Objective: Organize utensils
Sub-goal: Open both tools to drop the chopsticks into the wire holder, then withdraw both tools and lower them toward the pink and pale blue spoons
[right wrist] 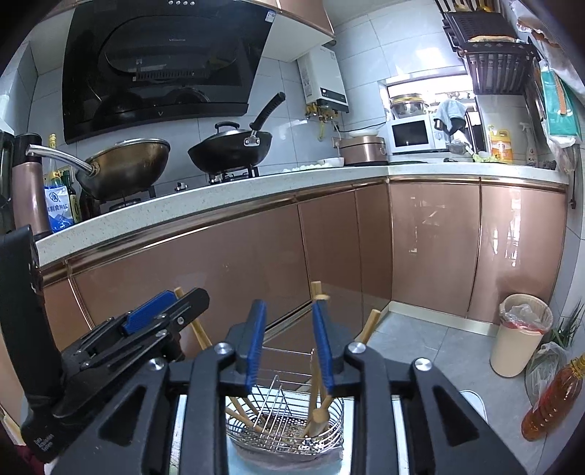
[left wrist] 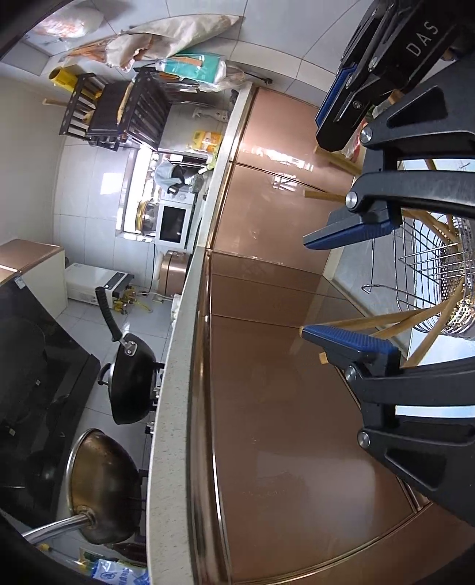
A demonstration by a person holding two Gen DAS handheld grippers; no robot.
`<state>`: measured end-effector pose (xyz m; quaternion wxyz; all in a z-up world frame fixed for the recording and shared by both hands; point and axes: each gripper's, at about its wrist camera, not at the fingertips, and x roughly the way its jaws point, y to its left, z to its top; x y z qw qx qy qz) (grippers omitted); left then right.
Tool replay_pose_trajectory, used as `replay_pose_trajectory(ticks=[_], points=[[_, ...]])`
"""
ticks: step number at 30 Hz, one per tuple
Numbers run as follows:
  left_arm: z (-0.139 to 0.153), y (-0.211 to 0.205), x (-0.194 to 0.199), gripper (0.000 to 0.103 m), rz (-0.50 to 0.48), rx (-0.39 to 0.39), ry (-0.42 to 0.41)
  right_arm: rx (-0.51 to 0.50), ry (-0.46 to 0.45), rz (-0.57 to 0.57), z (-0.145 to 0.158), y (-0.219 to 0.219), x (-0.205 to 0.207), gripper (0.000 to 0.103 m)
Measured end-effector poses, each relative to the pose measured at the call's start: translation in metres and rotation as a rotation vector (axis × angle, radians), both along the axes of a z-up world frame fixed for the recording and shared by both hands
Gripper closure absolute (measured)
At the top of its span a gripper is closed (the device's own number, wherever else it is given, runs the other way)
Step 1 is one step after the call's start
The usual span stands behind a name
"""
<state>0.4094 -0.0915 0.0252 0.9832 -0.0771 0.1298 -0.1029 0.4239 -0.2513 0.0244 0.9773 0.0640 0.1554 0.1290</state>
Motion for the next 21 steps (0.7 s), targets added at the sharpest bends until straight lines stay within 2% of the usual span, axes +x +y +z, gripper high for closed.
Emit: replay_pose_trajectory(ticks=[6, 13, 21], points=[[0.026, 0.014, -0.028, 0.052, 0.0, 0.001, -0.023, -0.003, -0.024, -0.007, 0.022, -0.001, -0.025, 0.077], [0.054, 0.051, -0.07, 0.04, 0.021, 0.006, 0.0, -0.012, -0.045, -0.014, 0.047, -0.001, -0.071, 0.076], [0.058, 0.099, -0.125, 0.029, 0.065, 0.063, 0.07, -0.035, 0.026, -0.029, 0.047, -0.006, -0.131, 0.075]])
